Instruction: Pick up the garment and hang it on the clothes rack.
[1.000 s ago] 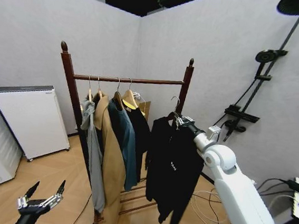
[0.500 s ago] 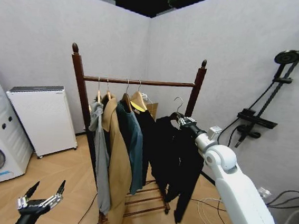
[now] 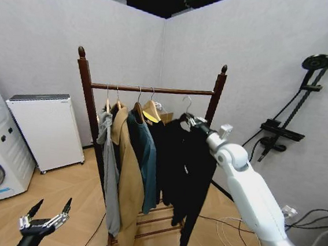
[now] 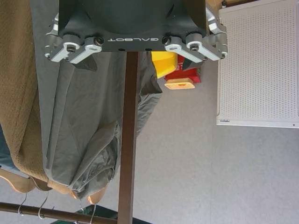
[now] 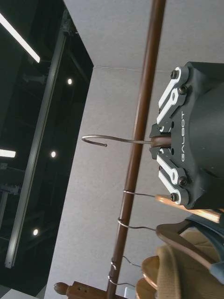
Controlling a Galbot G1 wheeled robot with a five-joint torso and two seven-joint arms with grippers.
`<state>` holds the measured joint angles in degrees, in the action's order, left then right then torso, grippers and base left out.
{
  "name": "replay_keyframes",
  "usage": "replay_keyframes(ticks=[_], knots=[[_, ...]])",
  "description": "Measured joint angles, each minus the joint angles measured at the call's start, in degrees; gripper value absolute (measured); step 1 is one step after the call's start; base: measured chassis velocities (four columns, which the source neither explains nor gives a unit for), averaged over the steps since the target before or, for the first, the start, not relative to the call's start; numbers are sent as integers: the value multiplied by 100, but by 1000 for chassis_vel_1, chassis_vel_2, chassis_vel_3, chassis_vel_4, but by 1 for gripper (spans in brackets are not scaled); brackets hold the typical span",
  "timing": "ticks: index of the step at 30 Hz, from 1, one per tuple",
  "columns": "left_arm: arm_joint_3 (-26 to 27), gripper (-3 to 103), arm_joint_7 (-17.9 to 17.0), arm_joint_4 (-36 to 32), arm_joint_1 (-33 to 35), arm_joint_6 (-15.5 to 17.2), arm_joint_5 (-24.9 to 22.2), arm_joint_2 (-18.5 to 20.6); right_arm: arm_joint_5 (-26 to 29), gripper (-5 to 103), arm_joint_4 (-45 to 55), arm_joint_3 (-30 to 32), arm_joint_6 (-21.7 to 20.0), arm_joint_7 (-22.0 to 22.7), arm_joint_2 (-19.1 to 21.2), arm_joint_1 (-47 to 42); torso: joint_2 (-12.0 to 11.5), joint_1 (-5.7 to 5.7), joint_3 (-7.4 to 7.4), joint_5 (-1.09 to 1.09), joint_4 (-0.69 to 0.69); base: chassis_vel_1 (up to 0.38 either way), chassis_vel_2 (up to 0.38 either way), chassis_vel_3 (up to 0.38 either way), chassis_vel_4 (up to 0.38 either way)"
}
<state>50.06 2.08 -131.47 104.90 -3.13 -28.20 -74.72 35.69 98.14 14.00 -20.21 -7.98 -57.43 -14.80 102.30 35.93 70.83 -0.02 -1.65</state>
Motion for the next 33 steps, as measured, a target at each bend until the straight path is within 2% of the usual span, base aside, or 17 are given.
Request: replay_keyframes(ticks=[13,15,25,33], knots=[[0,100,0,0,0,0,0,0,-103,9,-1049,-910,-75,62,-361,983,0,1,1,2,0,0,0,0,0],[0,100,0,0,0,0,0,0,-103,9,-1049,-910,-75,62,-361,983,0,1,1,2,0,0,0,0,0],[0,100,0,0,0,0,0,0,-262,9,-1966,-1252,-11,63,-1012,1661,0,0,1,1,0,0,0,0,0],[0,100,0,0,0,0,0,0,-349,9,-2333,-1263,20,86,-1248,1760,0,1,1,2,0,0,0,0,0]])
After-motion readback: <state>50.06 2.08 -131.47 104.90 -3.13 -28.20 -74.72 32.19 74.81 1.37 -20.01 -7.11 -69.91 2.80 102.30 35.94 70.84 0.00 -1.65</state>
